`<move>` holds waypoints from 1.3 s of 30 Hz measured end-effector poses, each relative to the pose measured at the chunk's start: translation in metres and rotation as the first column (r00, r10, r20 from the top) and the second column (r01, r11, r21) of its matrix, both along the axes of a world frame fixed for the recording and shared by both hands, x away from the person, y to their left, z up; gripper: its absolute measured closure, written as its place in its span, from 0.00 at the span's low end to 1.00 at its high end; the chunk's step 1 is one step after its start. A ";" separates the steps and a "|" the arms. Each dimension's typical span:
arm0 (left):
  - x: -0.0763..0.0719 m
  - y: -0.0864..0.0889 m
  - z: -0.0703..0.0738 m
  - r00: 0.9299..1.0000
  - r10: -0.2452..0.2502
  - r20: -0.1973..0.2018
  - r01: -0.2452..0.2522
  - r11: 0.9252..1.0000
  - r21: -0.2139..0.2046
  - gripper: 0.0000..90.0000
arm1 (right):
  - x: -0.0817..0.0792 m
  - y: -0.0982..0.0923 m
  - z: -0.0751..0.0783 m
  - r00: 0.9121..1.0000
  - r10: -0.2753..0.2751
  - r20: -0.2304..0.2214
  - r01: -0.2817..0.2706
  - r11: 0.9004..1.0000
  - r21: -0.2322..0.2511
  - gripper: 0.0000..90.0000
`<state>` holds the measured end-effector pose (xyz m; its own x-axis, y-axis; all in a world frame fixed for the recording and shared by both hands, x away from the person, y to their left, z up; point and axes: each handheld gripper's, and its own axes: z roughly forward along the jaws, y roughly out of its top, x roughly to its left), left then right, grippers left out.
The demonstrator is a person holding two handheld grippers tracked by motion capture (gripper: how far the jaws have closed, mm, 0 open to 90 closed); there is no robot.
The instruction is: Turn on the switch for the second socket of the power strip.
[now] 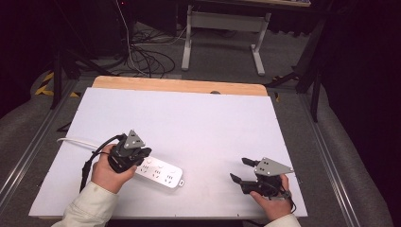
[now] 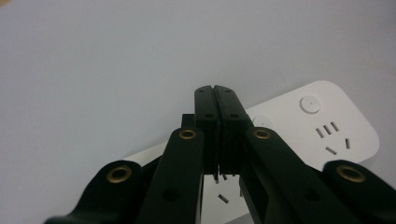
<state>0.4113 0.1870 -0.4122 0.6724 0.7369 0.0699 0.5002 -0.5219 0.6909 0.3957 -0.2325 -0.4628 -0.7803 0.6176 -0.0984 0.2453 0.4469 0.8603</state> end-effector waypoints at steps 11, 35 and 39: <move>-0.005 0.001 0.004 0.998 -0.045 0.052 0.049 0.995 -0.085 0.63 | 0.000 -0.001 0.000 1.000 0.000 0.002 0.000 1.000 -0.001 0.33; -0.033 0.040 0.011 0.974 -0.057 0.221 0.092 0.985 -0.149 0.15 | -0.001 -0.003 0.000 1.000 -0.007 -0.001 0.007 1.000 0.010 0.33; -0.038 0.055 0.006 0.975 -0.037 0.221 0.082 0.976 -0.201 0.15 | -0.001 -0.003 0.000 1.000 -0.006 0.000 0.006 1.000 0.012 0.33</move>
